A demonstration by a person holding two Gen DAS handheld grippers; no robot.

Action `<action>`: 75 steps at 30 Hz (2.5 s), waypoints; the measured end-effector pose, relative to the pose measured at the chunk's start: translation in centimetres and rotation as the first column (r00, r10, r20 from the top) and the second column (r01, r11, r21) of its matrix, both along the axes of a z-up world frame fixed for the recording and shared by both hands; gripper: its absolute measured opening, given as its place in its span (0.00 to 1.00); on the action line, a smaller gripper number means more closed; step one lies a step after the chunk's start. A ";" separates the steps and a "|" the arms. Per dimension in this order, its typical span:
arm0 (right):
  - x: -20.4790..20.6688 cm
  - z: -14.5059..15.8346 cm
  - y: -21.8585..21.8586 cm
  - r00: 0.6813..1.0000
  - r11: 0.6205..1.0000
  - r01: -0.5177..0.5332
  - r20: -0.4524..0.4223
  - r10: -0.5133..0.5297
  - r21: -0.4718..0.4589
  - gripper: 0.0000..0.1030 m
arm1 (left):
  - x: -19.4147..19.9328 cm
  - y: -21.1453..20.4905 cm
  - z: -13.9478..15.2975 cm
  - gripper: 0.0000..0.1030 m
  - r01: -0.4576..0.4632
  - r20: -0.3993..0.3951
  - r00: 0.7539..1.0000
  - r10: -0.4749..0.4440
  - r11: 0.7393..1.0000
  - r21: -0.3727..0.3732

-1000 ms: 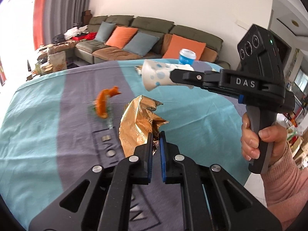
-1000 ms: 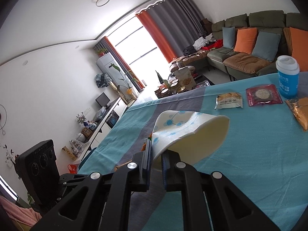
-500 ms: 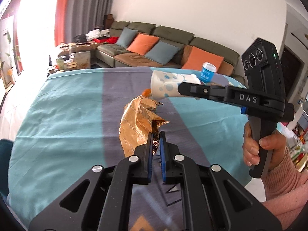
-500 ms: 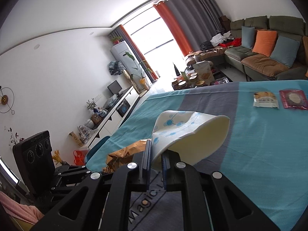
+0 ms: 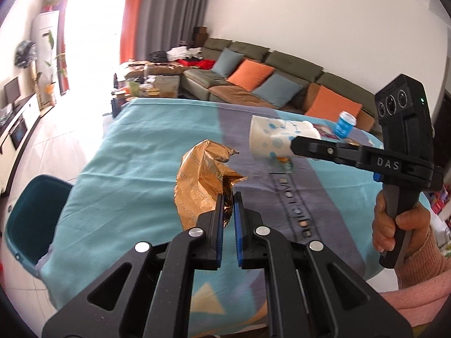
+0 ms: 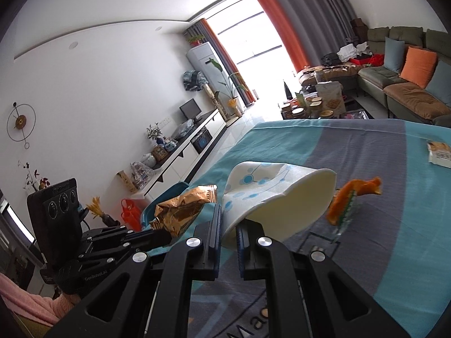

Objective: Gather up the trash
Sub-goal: 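Carry the paper cup and gold wrapper with both grippers over the teal bin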

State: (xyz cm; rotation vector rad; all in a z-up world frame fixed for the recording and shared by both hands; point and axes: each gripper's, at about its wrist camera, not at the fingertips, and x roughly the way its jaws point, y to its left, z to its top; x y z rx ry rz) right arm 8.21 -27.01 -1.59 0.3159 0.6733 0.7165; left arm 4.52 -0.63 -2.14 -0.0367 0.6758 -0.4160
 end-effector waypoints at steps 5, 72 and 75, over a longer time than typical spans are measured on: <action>0.3 0.0 2.3 0.999 0.999 -0.046 -0.008 0.046 -0.008 0.08 | -0.4 2.0 0.1 0.07 -0.053 0.003 0.999 0.053 0.999 0.004; 3.6 0.1 21.1 0.913 0.910 -0.408 -0.058 0.404 -0.071 0.08 | -0.1 16.7 -0.7 0.07 -0.455 -0.018 0.890 0.455 0.891 0.013; 3.8 0.0 21.5 0.910 0.908 -0.413 -0.062 0.409 -0.074 0.08 | 0.1 17.0 -0.9 0.07 -0.463 -0.020 0.886 0.464 0.886 0.015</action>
